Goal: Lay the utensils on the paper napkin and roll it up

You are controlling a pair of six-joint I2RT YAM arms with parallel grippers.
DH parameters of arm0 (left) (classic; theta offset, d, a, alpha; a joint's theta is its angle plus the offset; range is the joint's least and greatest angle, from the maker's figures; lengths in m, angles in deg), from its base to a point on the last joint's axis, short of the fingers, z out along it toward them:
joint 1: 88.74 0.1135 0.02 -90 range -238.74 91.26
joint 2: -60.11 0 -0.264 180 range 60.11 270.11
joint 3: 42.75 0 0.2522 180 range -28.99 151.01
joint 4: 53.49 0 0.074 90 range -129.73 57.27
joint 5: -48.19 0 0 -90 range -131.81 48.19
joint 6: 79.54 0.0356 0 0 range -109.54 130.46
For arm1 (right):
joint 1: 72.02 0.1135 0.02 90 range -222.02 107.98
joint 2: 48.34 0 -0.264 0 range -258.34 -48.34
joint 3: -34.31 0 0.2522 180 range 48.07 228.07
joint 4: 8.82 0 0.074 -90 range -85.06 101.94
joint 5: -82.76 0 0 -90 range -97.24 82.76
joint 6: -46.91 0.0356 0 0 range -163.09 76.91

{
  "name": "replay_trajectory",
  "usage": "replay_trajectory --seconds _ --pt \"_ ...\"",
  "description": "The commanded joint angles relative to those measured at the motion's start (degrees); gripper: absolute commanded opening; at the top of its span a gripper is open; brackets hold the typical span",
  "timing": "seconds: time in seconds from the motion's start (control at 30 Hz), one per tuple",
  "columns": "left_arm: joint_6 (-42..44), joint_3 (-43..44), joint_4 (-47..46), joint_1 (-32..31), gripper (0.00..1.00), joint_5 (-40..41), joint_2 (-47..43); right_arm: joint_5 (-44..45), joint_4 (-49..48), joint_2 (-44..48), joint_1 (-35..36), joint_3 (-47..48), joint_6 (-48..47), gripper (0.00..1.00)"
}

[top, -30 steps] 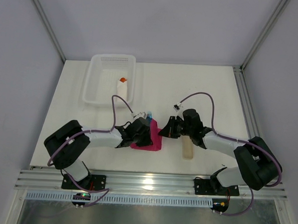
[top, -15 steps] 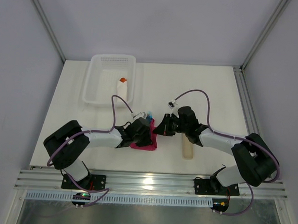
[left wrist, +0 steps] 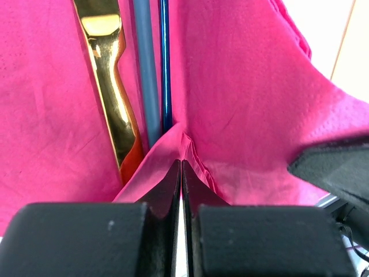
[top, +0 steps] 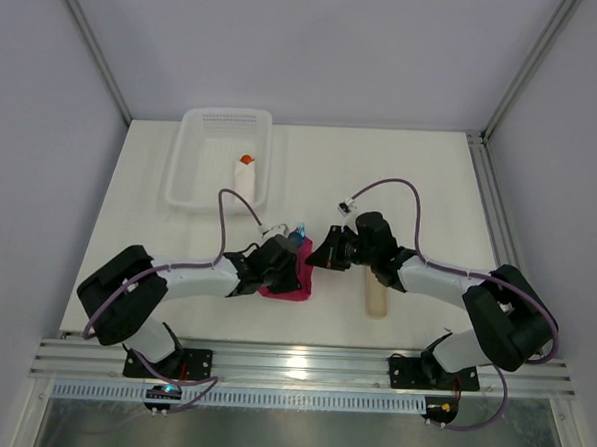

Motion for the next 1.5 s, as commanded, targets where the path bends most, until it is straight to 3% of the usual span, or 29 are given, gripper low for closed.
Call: replay_trajectory --seconds 0.0,0.6,1.2,1.47 --pt "0.77 -0.85 1.08 -0.31 0.01 1.52 -2.99 0.91 -2.34 -0.03 0.24 1.69 0.22 0.04" --pt "-0.28 -3.84 1.17 -0.75 0.01 2.75 -4.4 0.91 -0.76 -1.26 2.17 4.67 -0.66 0.04" --pt "0.07 -3.67 3.71 -0.75 0.01 4.78 -7.91 1.7 -0.67 -8.37 5.34 9.68 -0.58 0.04" --pt "-1.42 -7.62 5.91 -0.84 0.01 6.09 -11.87 1.96 -0.58 -10.66 6.13 11.53 -0.58 0.04"
